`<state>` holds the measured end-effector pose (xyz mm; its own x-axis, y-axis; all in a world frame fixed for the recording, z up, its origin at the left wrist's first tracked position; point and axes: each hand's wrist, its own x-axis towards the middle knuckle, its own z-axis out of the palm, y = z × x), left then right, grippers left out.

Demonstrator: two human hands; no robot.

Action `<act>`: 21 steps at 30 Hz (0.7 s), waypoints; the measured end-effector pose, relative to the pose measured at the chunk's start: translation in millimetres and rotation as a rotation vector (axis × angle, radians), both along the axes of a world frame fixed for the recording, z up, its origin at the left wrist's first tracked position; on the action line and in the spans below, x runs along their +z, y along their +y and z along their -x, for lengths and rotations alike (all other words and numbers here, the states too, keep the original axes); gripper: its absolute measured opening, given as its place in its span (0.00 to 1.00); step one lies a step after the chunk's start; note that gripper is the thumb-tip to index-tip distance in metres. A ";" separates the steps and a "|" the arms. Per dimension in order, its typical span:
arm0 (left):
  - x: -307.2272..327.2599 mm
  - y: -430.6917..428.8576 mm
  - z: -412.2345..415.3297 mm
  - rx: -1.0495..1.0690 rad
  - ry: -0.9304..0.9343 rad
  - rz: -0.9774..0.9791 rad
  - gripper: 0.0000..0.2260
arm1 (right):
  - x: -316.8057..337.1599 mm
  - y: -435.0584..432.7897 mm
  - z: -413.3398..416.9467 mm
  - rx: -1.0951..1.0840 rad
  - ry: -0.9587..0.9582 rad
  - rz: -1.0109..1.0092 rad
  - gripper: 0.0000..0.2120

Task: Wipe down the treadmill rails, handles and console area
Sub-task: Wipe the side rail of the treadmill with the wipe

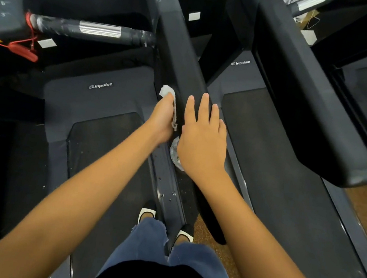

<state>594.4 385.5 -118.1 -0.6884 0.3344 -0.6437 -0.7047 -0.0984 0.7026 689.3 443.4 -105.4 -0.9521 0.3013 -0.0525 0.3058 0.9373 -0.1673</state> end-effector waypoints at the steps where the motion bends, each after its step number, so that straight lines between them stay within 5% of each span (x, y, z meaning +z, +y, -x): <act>1: -3.1 3.8 0.0 0.007 0.009 0.020 0.19 | 1.0 1.7 -1.9 0.011 -0.001 0.010 0.34; 8: -29.1 -13.0 -103.1 -0.168 0.125 0.030 0.16 | 3.2 12.4 -10.9 0.075 0.007 0.072 0.31; 12: -30.5 -9.3 -77.0 -0.159 0.088 0.000 0.20 | 6.2 14.6 -14.8 0.088 0.028 0.138 0.30; 18: -14.9 2.1 -59.5 -0.017 0.100 0.062 0.19 | 4.3 29.9 -15.2 -0.084 0.285 0.691 0.21; 21: -19.8 -1.6 -110.5 -0.076 0.054 0.079 0.20 | 3.6 31.2 -15.8 -0.087 0.262 0.707 0.21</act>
<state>705.0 384.0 -137.8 -0.6972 0.3365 -0.6329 -0.6693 0.0105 0.7429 705.1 474.7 -101.8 -0.9345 0.3542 -0.0366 0.2412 0.5542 -0.7967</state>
